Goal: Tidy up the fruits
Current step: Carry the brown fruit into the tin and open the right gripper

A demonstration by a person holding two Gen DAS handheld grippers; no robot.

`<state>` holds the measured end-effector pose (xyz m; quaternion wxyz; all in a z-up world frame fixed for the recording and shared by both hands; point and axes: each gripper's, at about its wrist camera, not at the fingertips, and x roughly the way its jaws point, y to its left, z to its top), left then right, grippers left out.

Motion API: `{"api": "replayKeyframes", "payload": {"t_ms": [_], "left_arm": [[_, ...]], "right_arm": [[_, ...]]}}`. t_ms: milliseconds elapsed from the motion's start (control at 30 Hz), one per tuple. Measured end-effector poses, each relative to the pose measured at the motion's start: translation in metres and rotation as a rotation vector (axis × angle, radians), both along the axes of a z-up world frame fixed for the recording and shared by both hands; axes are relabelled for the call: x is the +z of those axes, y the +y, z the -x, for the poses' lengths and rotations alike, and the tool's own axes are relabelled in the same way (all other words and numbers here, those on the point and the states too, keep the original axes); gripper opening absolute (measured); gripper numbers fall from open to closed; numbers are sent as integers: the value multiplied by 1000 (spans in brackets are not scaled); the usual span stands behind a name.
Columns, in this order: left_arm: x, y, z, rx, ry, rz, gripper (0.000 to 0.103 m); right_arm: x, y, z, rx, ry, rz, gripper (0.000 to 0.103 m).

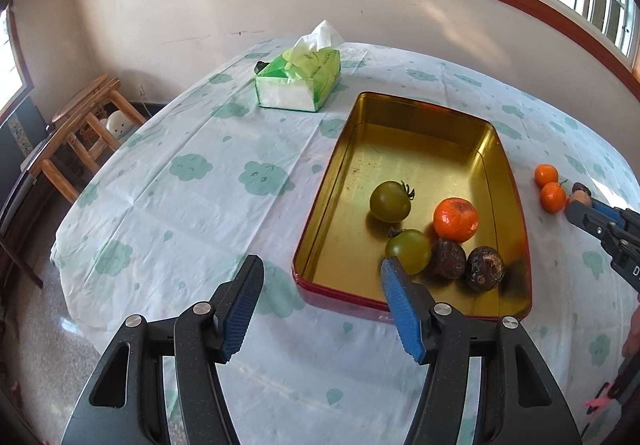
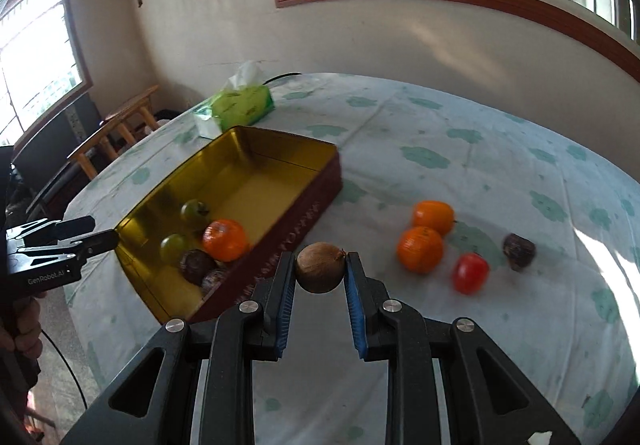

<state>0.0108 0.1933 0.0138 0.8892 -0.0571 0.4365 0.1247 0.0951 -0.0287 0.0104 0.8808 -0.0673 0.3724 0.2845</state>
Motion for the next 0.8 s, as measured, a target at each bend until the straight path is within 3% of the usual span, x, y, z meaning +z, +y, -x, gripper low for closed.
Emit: {"api": "replayKeyframes", "payload": {"t_ms": [300,800], "left_arm": [[-9,21,14,39,25,27,62],[-10,19,18,38,39,28,62]], "right_arm": [[-13,67,6,114,18,45,23],[-34,91,4,148,51,110,24]]}}
